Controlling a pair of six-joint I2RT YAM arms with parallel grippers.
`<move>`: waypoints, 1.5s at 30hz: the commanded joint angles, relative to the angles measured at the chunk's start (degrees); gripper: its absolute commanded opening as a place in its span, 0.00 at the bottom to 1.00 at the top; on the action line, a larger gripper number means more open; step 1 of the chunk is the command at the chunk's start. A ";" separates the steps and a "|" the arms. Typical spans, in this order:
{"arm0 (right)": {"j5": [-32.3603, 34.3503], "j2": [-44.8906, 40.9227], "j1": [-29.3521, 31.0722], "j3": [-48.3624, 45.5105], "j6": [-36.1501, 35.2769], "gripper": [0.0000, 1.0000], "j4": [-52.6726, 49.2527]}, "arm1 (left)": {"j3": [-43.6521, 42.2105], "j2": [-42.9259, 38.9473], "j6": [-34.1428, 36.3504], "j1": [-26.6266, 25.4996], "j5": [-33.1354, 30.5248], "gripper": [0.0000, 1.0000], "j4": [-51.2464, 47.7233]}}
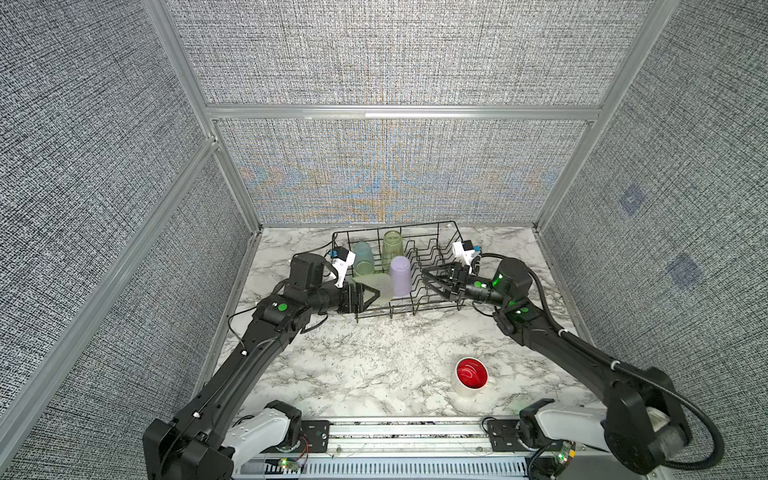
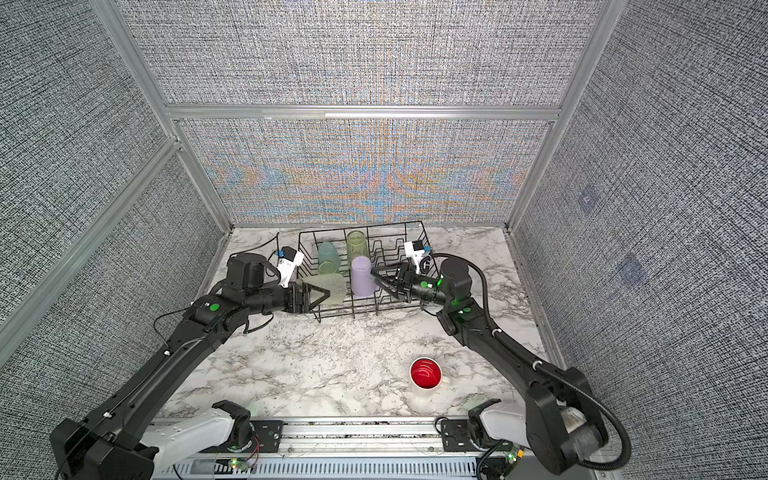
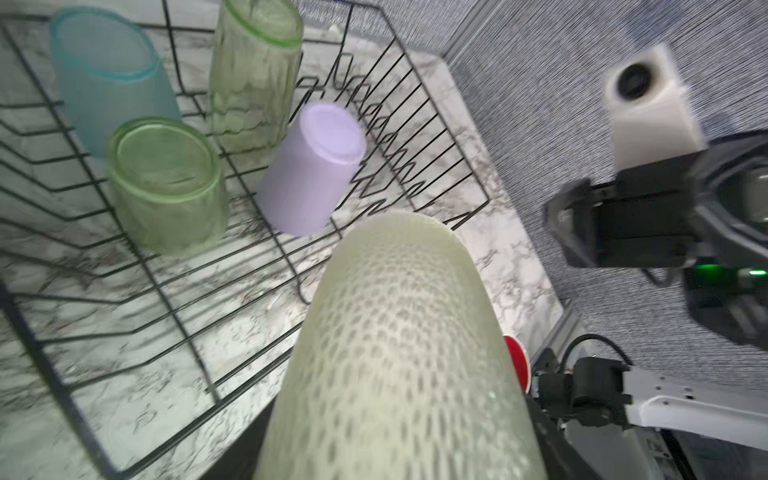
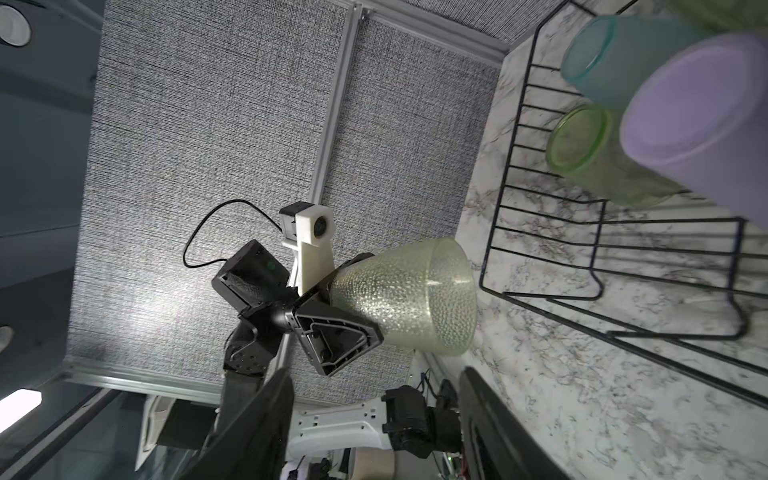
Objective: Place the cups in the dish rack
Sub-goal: 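Lower the pale green cup into the rack with the left gripper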
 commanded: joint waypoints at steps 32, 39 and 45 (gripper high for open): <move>20.46 -15.13 -0.40 5.33 -30.24 0.64 -48.42 | 23.24 32.92 8.70 -1.72 -21.26 0.62 -23.24; 21.18 -14.31 -0.37 5.00 -30.65 0.64 -48.30 | 24.87 37.33 8.65 -2.58 -22.01 0.64 -24.66; 21.15 -12.76 -0.41 4.76 -30.99 0.64 -47.84 | 25.22 39.39 7.80 -2.89 -23.85 0.67 -24.43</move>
